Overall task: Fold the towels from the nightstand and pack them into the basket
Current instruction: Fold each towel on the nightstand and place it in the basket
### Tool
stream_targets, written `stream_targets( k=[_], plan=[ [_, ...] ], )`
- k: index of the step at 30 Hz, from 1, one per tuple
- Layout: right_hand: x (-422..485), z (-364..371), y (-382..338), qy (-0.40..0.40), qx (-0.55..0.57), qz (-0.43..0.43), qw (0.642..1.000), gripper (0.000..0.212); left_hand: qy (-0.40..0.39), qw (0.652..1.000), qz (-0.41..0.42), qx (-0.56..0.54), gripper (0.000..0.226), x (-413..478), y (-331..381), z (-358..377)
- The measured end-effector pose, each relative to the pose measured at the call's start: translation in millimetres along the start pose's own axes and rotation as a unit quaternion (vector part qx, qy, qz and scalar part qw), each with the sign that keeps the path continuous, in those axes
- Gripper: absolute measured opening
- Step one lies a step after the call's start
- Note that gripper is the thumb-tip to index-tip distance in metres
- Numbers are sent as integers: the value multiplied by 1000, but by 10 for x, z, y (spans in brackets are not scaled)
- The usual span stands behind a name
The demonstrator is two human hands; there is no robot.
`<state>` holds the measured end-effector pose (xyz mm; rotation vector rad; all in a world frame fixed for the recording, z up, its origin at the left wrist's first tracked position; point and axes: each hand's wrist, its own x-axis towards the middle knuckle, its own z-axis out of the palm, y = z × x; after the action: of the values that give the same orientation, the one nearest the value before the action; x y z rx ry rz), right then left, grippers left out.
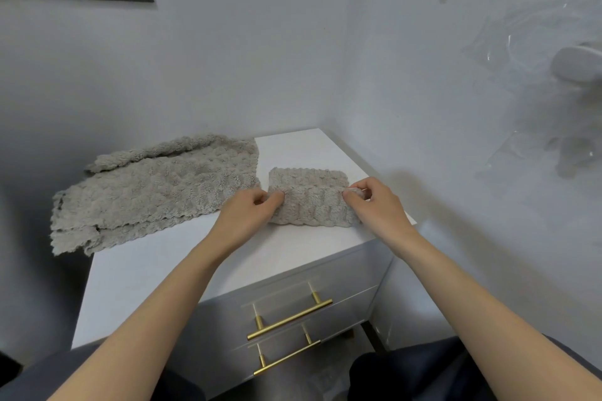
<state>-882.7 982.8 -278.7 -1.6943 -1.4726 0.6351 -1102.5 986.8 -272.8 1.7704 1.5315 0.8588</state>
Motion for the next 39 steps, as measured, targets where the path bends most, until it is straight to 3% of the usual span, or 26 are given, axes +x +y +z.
stream_targets(
  k=[6, 10, 12, 15, 17, 19, 26, 31, 39],
  plan=[
    [34, 54, 29, 16, -42, 14, 999, 15, 12, 998, -35, 44, 49, 84, -40, 47],
    [15, 112, 14, 37, -84, -10, 996, 16, 66, 994, -22, 89, 47, 65, -51, 112],
    [-31, 149, -2, 89, -160, -75, 980, 12, 102, 988, 3, 119, 39, 34, -25, 144],
    [-94, 193, -76, 151, -236, -201, 939, 16, 146, 976, 94, 129, 9, -14, 19, 176],
    [-140, 224, -127, 155, -247, -278, 915, 25, 146, 957, 183, 169, 10, -39, 30, 202],
    [-187, 259, -160, 140, -267, -313, 901, 33, 140, 946, 221, 192, 18, -46, 32, 204],
    [-330, 375, -124, 101, -370, -327, 864, 39, 92, 948, 217, 215, 29, -68, -32, 210],
    [-325, 324, -53, -11, -421, -286, 861, 51, 32, 913, 192, 358, 51, -138, -119, 194],
    [-240, 82, 93, -65, -382, -231, 892, 52, -42, 922, 159, 349, 58, -108, -192, 31]
  ],
)
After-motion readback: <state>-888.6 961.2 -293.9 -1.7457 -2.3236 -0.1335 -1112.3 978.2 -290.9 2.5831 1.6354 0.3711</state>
